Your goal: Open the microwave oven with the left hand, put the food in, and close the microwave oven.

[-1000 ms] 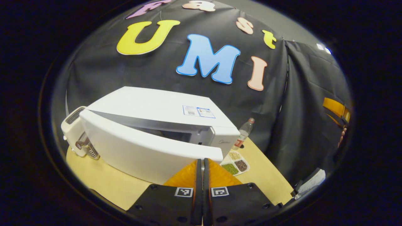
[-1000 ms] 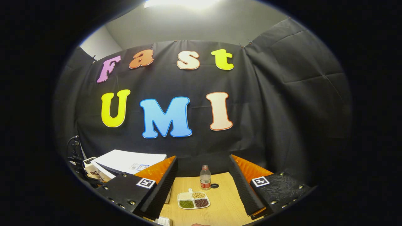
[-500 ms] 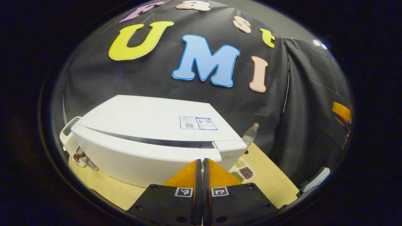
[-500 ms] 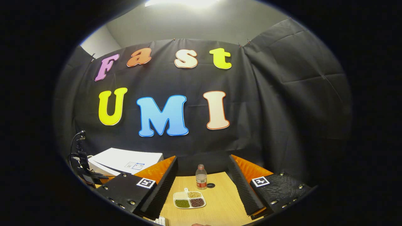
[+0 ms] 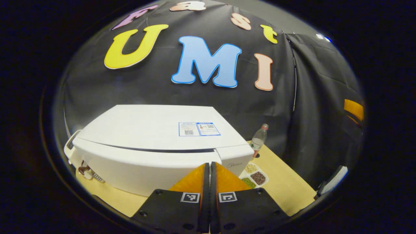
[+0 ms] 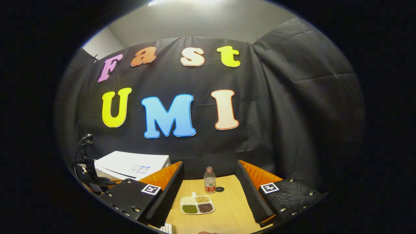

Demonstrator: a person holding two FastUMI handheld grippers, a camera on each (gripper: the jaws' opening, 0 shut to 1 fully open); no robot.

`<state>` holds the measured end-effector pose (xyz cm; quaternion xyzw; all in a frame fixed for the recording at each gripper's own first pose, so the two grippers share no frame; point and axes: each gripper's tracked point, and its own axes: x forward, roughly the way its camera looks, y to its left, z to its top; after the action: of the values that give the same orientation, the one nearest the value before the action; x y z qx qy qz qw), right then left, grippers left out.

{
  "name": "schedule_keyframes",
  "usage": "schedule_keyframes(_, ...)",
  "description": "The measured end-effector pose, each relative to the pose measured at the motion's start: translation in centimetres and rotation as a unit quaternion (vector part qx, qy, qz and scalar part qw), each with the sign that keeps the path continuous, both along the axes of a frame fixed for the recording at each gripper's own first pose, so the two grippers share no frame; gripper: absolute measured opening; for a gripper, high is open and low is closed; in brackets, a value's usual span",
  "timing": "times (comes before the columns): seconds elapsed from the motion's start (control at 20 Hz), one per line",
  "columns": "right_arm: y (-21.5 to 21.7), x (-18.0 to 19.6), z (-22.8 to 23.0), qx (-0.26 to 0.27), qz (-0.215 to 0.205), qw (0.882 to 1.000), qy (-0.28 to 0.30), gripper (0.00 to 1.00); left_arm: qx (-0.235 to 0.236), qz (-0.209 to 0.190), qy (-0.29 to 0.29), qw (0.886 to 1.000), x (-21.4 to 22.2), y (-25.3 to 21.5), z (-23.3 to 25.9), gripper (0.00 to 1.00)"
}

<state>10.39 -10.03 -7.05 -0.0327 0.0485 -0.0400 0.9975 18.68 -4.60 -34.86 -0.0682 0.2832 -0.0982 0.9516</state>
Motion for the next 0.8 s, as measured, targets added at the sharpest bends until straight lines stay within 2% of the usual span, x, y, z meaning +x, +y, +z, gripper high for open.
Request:
schedule_keyframes(0.05,-0.1,-0.1,-0.1,0.001,-0.001,1.000,0.001,0.96,-0.008,0.003,0.004,1.000,-0.1,0.1,-0.1,0.05)
schedule_keyframes(0.1,-0.1,-0.1,-0.2,0.003,-0.002,1.000,0.002,0.96,-0.016,0.004,0.005,1.000,0.0,0.1,-0.1,0.07)
schedule_keyframes(0.3,-0.1,-0.3,-0.3,0.004,-0.002,1.000,0.004,0.96,0.009,-0.001,-0.006,1.000,0.3,0.0,-0.2,0.07)
schedule_keyframes(0.4,0.0,-0.3,-0.2,0.003,-0.002,1.000,0.003,0.96,0.008,0.013,-0.012,1.000,0.8,0.4,-0.1,0.07)
schedule_keyframes(0.45,0.0,-0.3,-0.2,0.002,-0.001,1.000,0.003,0.96,0.004,0.019,0.009,1.000,1.2,0.9,-0.8,0.07)
schedule_keyframes(0.5,0.1,-0.4,-0.2,0.001,0.000,1.000,0.003,0.95,-0.018,0.023,-0.002,1.000,1.3,0.5,-0.1,0.07)
schedule_keyframes(0.65,0.2,-0.5,-0.1,-0.002,0.002,1.000,0.003,0.96,-0.001,0.013,-0.006,1.000,1.3,0.8,0.1,0.07)
schedule_keyframes(0.8,1.0,-0.7,0.1,0.001,0.010,1.000,0.003,0.96,0.008,0.034,-0.001,0.999,1.8,1.5,0.7,0.07)
